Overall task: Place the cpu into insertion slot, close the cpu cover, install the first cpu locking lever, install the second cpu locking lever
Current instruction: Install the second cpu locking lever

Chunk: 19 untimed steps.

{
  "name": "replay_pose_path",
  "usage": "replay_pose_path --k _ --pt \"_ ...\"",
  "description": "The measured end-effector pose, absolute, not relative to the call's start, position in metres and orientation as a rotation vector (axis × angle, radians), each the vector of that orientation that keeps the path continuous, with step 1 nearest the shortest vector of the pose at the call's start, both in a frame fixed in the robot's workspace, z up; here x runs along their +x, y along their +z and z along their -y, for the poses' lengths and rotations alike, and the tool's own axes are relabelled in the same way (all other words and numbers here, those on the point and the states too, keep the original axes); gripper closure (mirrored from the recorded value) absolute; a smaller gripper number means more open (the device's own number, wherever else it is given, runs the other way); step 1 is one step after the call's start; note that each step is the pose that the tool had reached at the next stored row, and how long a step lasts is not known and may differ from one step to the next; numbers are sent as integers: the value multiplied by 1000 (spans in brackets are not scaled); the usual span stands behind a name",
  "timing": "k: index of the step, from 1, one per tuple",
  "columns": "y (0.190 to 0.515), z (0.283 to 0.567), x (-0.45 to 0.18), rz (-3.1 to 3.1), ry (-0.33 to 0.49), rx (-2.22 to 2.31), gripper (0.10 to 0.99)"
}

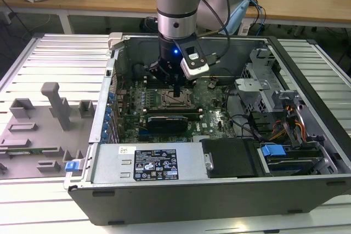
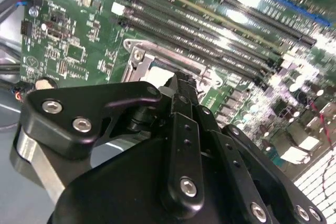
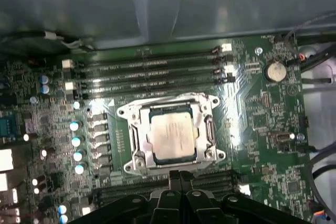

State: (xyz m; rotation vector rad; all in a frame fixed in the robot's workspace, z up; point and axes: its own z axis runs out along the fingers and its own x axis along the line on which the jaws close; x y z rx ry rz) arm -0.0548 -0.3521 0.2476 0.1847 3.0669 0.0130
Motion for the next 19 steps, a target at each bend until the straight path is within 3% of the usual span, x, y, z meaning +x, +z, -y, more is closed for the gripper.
replay_pose_path --k 5,9,19 --pt "247 362 -55 -3067 13 185 980" --pt "243 364 -64 -3064 71 187 980" --pt "233 368 -74 -3063 120 188 980"
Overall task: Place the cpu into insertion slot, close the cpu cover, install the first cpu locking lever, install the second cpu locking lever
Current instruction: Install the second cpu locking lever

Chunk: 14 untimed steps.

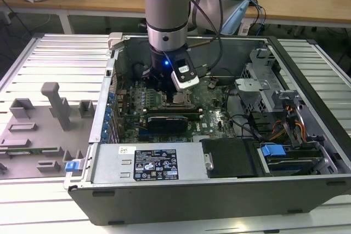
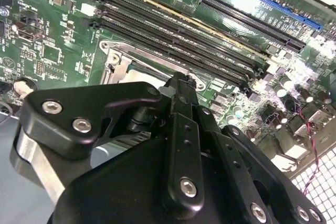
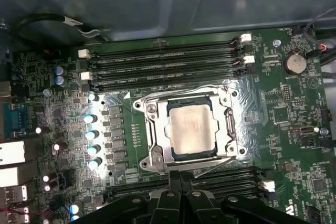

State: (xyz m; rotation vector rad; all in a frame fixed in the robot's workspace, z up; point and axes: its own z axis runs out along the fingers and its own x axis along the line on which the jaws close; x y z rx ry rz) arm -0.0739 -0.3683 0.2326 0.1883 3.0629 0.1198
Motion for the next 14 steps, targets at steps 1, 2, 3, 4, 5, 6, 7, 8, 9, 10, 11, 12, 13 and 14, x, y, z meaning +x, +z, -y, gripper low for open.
replay_pose_path --k 1,2,3,4,5,6,7,8,9,10,11,12,13,14 --pt "232 369 -74 -3063 125 189 980" --pt "230 372 -76 -3063 138 189 980" --pt "229 373 -76 -3062 145 189 980" --pt "228 373 -77 -3062 152 190 980" --pt "228 374 -78 -3062 166 190 980" --pt "227 376 -80 -3060 185 191 980" --pt "226 377 -83 -3058 206 191 980" --pt "226 378 -84 -3057 214 191 980" --pt "225 380 -85 -3056 221 191 980" --pt "225 381 -86 -3055 228 191 980" --pt "224 382 -86 -3054 235 192 980" --pt "223 384 -86 -3053 241 192 980" --pt "223 384 -86 -3053 242 192 980" --pt "223 384 -86 -3053 243 192 980"
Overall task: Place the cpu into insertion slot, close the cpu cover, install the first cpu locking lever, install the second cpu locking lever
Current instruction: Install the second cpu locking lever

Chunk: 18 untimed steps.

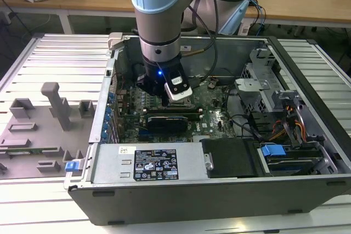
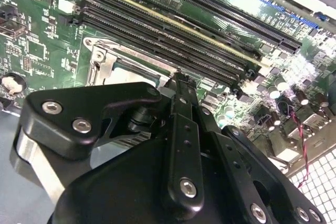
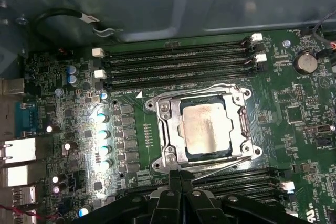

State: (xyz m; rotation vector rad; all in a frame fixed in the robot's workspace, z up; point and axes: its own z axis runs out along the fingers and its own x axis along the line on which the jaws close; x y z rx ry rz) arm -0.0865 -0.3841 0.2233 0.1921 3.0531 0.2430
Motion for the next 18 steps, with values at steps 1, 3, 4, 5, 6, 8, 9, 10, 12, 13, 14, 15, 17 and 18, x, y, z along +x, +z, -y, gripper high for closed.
replay_pose_path --k 1,3,4,5,6,8,9,10,12,13,14,15,17,18 --pt "223 384 -86 -3053 243 192 980" --pt "222 384 -87 -3053 243 192 980" --pt "222 384 -87 -3053 243 192 980" --pt "222 384 -87 -3053 243 192 980" --pt "221 384 -87 -3053 243 192 980" --pt "221 385 -88 -3052 249 192 980" --pt "221 385 -88 -3052 251 192 980" --pt "220 385 -89 -3051 252 192 980" --pt "219 385 -90 -3050 255 192 980" --pt "218 385 -90 -3049 255 192 980" --pt "216 385 -91 -3049 256 192 980" --pt "214 386 -92 -3048 256 192 980" --pt "211 386 -94 -3048 255 192 980" --pt "210 386 -95 -3047 255 191 980"
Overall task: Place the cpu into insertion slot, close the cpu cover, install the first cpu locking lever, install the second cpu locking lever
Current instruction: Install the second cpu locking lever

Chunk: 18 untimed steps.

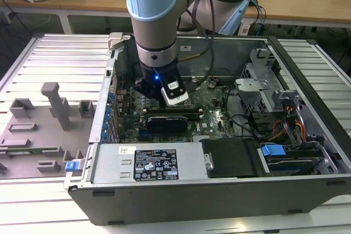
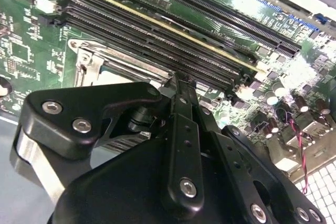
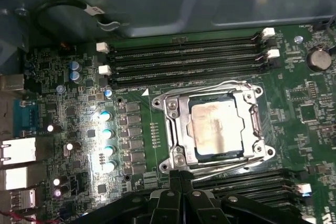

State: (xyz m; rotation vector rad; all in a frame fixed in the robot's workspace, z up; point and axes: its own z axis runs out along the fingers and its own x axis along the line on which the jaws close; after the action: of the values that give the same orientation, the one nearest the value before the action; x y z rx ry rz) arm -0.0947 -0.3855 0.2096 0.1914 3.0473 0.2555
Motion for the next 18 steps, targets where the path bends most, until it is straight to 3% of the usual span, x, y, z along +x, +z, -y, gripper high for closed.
replay_pose_path --k 18 --pt "197 378 -103 -3045 248 190 980"
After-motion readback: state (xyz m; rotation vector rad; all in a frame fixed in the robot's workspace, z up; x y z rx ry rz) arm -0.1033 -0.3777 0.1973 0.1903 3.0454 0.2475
